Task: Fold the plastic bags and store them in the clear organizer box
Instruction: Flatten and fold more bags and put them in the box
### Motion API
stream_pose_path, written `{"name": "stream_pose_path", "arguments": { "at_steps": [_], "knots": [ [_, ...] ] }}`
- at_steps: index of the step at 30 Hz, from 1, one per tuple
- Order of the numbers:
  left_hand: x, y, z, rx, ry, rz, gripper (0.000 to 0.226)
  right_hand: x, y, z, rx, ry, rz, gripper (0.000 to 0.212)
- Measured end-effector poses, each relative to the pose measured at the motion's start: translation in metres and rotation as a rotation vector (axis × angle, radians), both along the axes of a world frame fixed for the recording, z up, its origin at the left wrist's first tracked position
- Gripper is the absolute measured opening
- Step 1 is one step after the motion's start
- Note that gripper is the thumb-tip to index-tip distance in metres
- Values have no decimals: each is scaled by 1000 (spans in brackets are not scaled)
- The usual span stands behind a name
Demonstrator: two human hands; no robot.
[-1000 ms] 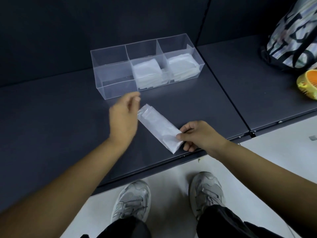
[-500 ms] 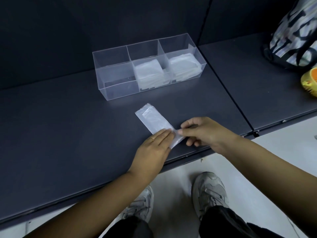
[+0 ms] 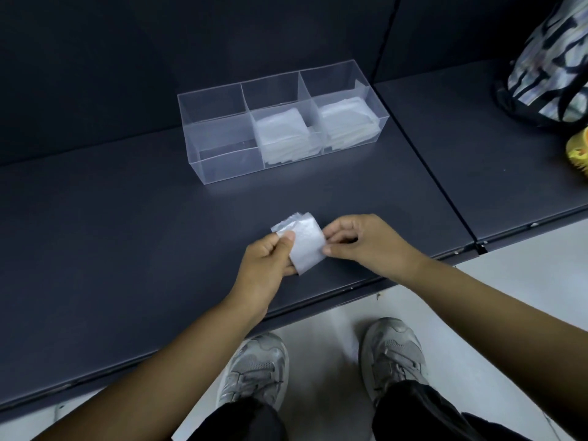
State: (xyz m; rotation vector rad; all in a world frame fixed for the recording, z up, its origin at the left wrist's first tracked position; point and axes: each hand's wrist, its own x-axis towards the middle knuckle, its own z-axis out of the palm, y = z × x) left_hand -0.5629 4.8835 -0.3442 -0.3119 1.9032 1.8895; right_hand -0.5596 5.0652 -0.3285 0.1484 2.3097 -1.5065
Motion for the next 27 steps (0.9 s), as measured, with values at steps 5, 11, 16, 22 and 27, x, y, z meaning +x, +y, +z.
{"name": "stream_pose_path", "arguments": {
  "at_steps": [5, 11, 16, 22, 27],
  "knots": [
    [-11, -1, 5, 78, -157, 117, 20, -10, -17, -7, 199, -2, -97, 8],
    [-13, -16, -2, -572, 627, 19, 24, -22, -22, -1, 296, -67, -106, 13],
    [-14, -14, -20, -943, 916, -546, 46, -24, -25, -1, 309, -85, -135, 17],
    [-25, -20, -34, -1178, 774, -741, 78, -5, -32, -14, 403, 78, -193, 18],
    [-23, -18, -33, -1227, 740, -773, 91, 17, -34, -30, 707, 278, -161, 29]
  ]
}}
